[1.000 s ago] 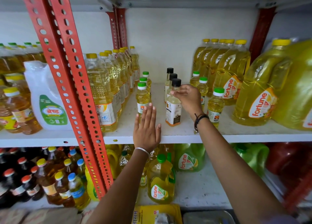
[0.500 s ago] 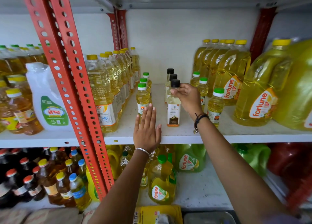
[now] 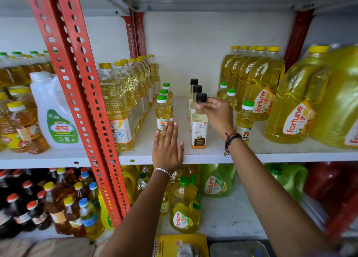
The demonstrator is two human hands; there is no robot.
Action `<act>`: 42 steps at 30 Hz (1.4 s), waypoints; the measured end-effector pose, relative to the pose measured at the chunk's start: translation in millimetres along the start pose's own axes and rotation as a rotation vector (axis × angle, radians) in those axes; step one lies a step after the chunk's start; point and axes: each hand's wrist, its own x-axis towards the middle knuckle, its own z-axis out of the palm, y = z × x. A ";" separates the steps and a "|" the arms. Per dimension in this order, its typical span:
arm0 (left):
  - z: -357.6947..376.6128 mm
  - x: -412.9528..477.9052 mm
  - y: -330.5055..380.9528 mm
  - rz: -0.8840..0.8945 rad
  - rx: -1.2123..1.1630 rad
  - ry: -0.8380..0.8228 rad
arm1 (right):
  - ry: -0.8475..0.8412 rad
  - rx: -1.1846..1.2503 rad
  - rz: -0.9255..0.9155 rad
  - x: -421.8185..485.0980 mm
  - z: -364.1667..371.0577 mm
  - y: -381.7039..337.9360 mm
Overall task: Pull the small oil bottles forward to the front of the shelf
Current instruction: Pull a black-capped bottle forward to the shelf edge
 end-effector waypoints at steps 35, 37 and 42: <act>-0.5 -0.3 0.5 -0.016 -0.019 -0.032 | 0.012 -0.152 -0.008 -34.2 -13.3 -2.3; -1.1 0.3 0.7 -0.024 -0.025 -0.039 | 0.020 -0.167 0.003 -35.0 -12.8 -1.8; -1.7 0.1 0.2 -0.029 -0.034 -0.047 | 0.022 -0.232 0.008 -35.2 -9.8 1.9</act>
